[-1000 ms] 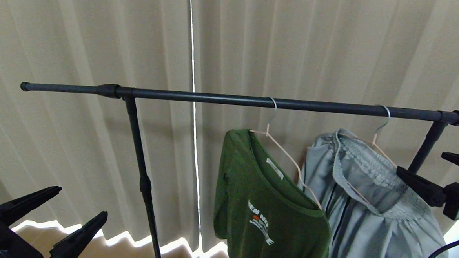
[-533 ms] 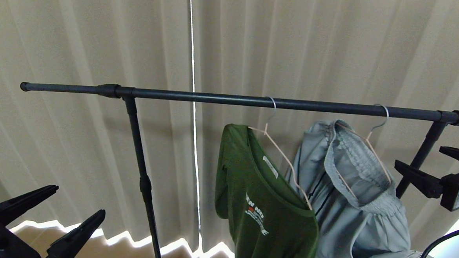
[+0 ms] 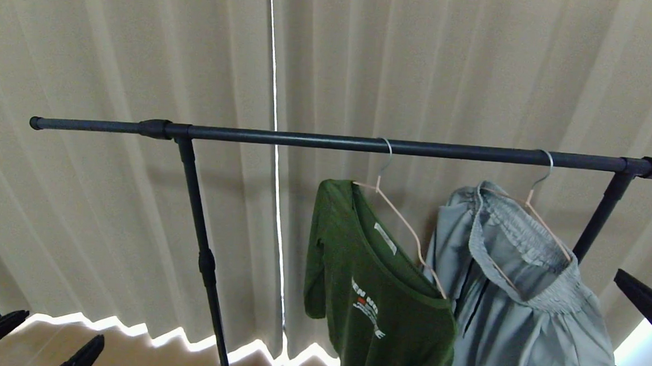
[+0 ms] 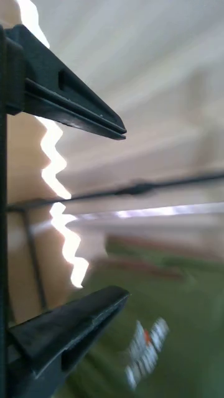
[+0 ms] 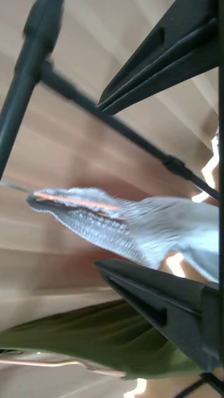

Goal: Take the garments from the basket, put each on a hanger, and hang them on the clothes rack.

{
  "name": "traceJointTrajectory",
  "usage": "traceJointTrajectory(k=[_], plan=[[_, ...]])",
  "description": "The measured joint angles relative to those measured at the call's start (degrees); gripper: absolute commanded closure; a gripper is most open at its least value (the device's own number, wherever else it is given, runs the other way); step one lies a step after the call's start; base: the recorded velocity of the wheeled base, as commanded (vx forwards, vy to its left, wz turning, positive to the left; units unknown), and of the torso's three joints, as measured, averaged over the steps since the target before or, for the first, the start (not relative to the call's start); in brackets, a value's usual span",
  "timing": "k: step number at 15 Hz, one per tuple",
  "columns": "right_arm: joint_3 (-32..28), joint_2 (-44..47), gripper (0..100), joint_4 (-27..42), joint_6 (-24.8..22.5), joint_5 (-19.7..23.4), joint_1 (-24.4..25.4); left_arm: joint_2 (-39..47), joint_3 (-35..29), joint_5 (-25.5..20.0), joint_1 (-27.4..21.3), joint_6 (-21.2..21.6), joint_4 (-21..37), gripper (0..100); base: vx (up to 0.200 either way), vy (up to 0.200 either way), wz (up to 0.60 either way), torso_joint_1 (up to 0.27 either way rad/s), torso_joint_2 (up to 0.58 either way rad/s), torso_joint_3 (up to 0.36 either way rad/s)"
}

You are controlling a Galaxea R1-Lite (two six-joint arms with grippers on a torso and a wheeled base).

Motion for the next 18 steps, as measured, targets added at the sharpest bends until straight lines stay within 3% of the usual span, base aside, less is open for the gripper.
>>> traceJointTrajectory(k=[4, 7, 9, 12, 15, 18], plan=[[5.9, -8.9, 0, 5.3, 2.1, 0.1, -2.9, -13.5, 0.1, 0.1, 9.1, -0.3, 17.4, 0, 0.0, 0.0, 0.0, 0.0, 0.0, 0.0], [6.7, -14.1, 0, 10.7, 3.8, 0.1, -3.4, -23.8, 0.1, -0.1, 13.9, -0.3, 25.6, 0, 0.0, 0.0, 0.0, 0.0, 0.0, 0.0], [7.2, -18.4, 0, 14.7, 4.5, 0.1, -3.4, -31.0, 0.1, -1.1, 14.8, -0.2, 27.3, 0, 0.0, 0.0, 0.0, 0.0, 0.0, 0.0], [7.7, -26.9, 0, 23.1, 4.8, 0.0, -3.4, -39.1, 0.1, -6.3, 15.1, 0.0, 27.7, 0, 0.0, 0.0, 0.0, 0.0, 0.0, 0.0], [7.9, -35.4, 0, 31.2, 4.8, 0.0, -3.3, -41.8, 0.1, -14.4, 15.1, 0.8, 27.4, 0, 0.0, 0.0, 0.0, 0.0, 0.0, 0.0], [9.3, -43.2, 0, 37.0, 4.7, 0.0, -1.3, -42.6, 0.1, -16.1, 15.1, 1.8, 27.2, 0, 0.0, 0.0, 0.0, 0.0, 0.0, 0.0]])
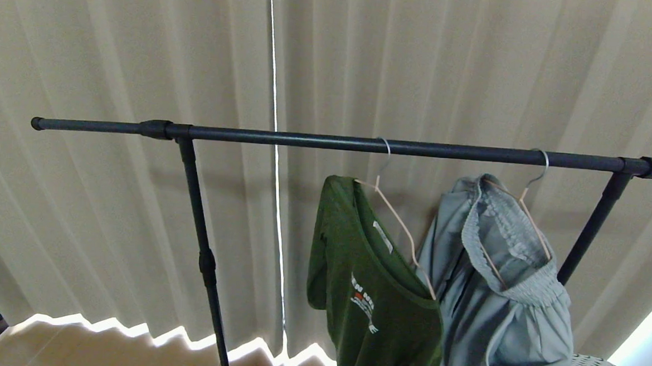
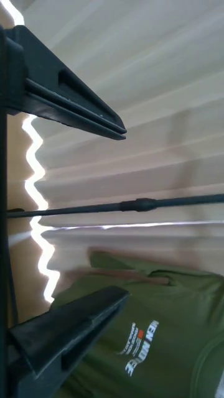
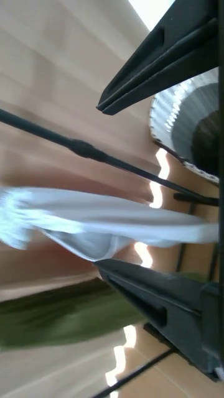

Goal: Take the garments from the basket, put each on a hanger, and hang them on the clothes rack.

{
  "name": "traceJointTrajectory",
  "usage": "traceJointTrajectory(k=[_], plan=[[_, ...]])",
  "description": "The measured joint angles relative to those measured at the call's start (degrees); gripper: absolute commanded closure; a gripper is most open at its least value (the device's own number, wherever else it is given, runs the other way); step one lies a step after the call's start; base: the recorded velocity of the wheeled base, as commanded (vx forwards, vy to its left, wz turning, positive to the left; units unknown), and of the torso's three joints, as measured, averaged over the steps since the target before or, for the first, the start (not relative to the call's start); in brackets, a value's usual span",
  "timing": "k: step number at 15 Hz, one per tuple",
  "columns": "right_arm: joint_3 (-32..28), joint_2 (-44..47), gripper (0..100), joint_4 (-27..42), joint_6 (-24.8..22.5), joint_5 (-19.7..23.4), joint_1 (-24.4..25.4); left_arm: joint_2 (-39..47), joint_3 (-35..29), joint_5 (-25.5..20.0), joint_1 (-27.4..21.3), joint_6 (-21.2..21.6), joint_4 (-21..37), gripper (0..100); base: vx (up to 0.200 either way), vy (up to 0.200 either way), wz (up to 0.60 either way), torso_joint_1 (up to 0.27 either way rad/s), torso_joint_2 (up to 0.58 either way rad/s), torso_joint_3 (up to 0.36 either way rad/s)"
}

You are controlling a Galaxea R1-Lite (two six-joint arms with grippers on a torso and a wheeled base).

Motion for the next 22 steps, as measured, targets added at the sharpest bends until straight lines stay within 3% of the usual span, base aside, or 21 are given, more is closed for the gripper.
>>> traceJointTrajectory(k=[3, 6, 10, 14, 17, 21, 22], plan=[[1.7, -3.9, 0, -0.2, -0.4, -0.3, 1.4, -0.2, 0.0, 1.0, 0.0, -0.6, -0.1, 0, 0.0, 0.0, 0.0, 0.0, 0.0, 0.0], [3.7, -5.0, 0, -4.0, -4.5, -0.9, 1.6, -0.2, 0.0, 5.8, 0.0, -2.8, -1.6, 0, 0.0, 0.0, 0.0, 0.0, 0.0, 0.0], [4.3, -5.3, 0, -4.4, -7.5, -1.2, 1.6, -0.2, 0.0, 4.9, 0.0, -2.7, -1.8, 0, 0.0, 0.0, 0.0, 0.0, 0.0, 0.0], [4.4, -5.3, 0, -4.8, -7.3, -6.6, 1.6, -0.2, 0.0, 4.0, 0.0, -2.6, -1.7, 0, 0.0, 0.0, 0.0, 0.0, 0.0, 0.0], [4.6, -5.3, 0, -5.4, -3.0, -9.7, 1.6, -0.2, 0.0, 3.9, 0.0, -2.5, -1.7, 0, 0.0, 0.0, 0.0, 0.0, 0.0, 0.0], [5.8, -5.3, 0, -7.4, 9.2, -11.7, 1.6, -0.2, 0.0, 3.9, 0.0, -2.5, -1.7, 0, 0.0, 0.0, 0.0, 0.0, 0.0, 0.0], [6.0, -5.3, 0, -7.6, 9.7, -12.2, 1.6, -0.2, 0.0, 3.9, 0.0, -2.5, -1.7, 0, 0.0, 0.0, 0.0, 0.0, 0.0, 0.0]])
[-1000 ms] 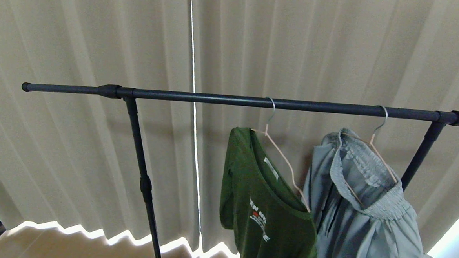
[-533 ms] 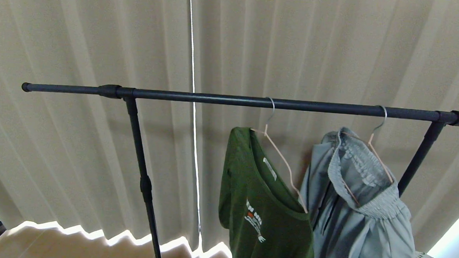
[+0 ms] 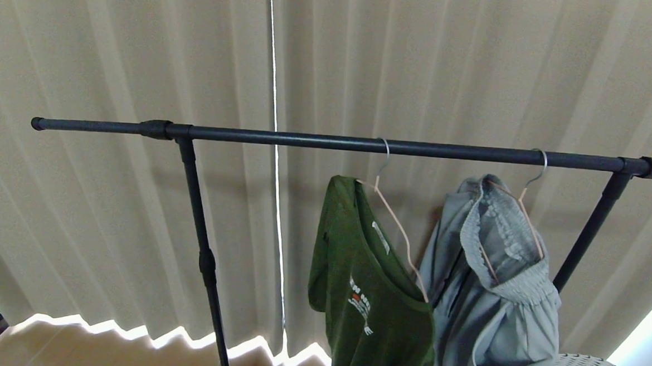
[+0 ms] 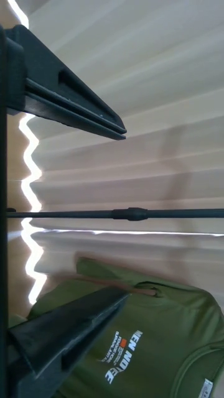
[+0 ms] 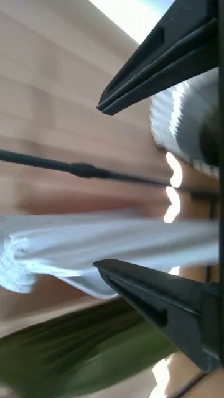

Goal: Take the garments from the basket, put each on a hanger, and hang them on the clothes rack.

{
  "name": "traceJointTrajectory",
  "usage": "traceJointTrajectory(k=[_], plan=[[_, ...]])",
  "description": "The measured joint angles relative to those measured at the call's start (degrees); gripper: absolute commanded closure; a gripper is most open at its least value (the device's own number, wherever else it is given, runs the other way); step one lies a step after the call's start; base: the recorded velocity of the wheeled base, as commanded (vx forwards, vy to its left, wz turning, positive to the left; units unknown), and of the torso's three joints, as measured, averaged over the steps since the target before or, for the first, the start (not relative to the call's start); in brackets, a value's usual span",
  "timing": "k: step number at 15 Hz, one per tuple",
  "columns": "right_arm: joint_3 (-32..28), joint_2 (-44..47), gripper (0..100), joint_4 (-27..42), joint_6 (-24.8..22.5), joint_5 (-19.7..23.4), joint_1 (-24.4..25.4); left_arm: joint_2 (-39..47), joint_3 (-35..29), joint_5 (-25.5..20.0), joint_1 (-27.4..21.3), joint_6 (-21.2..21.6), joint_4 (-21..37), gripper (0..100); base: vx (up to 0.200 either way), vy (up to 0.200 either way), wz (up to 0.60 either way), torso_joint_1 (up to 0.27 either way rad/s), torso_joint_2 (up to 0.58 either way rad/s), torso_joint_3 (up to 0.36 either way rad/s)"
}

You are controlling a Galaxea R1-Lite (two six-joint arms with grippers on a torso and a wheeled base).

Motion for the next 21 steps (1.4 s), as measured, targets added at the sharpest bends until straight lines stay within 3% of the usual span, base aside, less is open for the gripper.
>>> traceJointTrajectory(k=[21], plan=[[0.2, 0.0, 0, 0.0, 0.1, 0.0, 0.0, 0.0, 0.0, 0.3, 0.0, -0.4, -0.1, 0, 0.0, 0.0, 0.0, 0.0, 0.0, 0.0]])
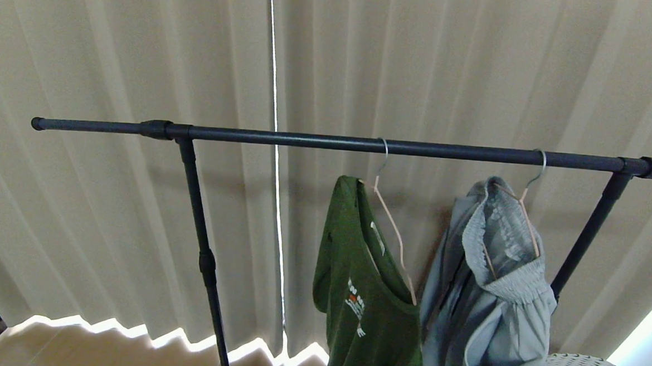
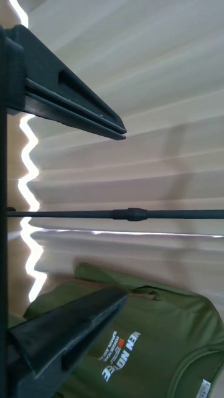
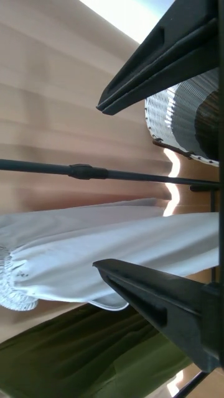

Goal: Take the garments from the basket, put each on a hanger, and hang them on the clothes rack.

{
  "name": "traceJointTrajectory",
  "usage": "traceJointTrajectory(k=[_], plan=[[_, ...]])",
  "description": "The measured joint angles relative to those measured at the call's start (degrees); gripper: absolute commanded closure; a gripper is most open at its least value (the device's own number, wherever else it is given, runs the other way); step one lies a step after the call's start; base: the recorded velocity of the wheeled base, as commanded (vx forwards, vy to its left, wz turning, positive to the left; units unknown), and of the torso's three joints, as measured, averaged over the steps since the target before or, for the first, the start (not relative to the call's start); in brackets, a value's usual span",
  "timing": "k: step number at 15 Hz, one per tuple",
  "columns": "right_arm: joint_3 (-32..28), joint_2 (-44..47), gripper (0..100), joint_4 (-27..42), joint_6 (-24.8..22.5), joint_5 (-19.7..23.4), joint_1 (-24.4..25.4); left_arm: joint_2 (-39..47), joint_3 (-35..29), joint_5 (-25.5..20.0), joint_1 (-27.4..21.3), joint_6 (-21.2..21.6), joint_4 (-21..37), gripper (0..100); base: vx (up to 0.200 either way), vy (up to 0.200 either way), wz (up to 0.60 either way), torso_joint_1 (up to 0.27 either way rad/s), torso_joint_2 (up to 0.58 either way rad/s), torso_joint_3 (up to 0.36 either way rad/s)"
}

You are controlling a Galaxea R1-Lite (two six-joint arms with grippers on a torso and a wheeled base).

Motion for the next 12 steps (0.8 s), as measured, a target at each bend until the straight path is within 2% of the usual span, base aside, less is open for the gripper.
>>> traceJointTrajectory(k=[12], plan=[[0.0, 0.0, 0, 0.0, 0.1, -0.1, 0.0, 0.0, 0.0, 0.0, 0.0, 0.0, 0.0, 0, 0.0, 0.0, 0.0, 0.0, 0.0, 0.0]])
